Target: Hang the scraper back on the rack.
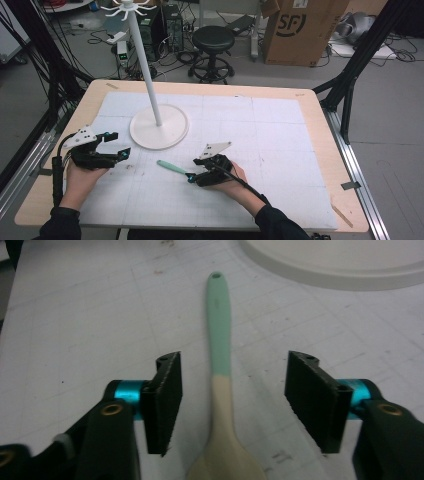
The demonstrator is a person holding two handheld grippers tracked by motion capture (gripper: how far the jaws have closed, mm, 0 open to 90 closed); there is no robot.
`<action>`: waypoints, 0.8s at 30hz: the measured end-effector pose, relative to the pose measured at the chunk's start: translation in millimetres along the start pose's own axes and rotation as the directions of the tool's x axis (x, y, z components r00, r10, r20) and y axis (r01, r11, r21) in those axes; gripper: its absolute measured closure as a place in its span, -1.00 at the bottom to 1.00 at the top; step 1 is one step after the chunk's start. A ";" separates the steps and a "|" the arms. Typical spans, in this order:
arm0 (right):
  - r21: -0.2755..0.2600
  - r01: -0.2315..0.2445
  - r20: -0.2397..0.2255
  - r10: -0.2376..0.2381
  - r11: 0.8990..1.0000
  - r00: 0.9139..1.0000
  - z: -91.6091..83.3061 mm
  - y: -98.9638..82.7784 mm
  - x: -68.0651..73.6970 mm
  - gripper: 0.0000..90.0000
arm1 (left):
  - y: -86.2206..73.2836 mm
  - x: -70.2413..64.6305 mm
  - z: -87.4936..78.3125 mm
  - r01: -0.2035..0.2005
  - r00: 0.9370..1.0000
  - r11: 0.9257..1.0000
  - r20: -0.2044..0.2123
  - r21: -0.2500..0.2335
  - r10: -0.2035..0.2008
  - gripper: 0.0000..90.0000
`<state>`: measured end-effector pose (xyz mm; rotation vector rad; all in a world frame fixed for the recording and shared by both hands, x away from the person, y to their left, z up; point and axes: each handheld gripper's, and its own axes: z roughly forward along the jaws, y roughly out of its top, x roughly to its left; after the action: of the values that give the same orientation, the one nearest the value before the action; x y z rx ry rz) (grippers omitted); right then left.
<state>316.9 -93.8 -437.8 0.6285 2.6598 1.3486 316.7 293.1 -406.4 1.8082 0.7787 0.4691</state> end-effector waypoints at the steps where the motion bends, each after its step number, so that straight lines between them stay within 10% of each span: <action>1: 0.019 0.007 0.001 -0.007 1.000 1.000 5.2 0.4 2.9 0.05 | 0.0 -0.1 0.1 -0.001 1.000 1.000 -0.001 0.001 0.001 -0.54; 24: 0.118 0.053 0.059 -0.061 0.992 0.996 17.2 3.9 13.5 0.77 | -2.1 -0.6 3.5 -0.006 1.000 1.000 -0.002 0.028 0.006 -0.52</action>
<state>310.4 -73.4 -443.8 0.5917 2.6990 1.1472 318.0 290.8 -409.6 1.8369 0.7850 0.4661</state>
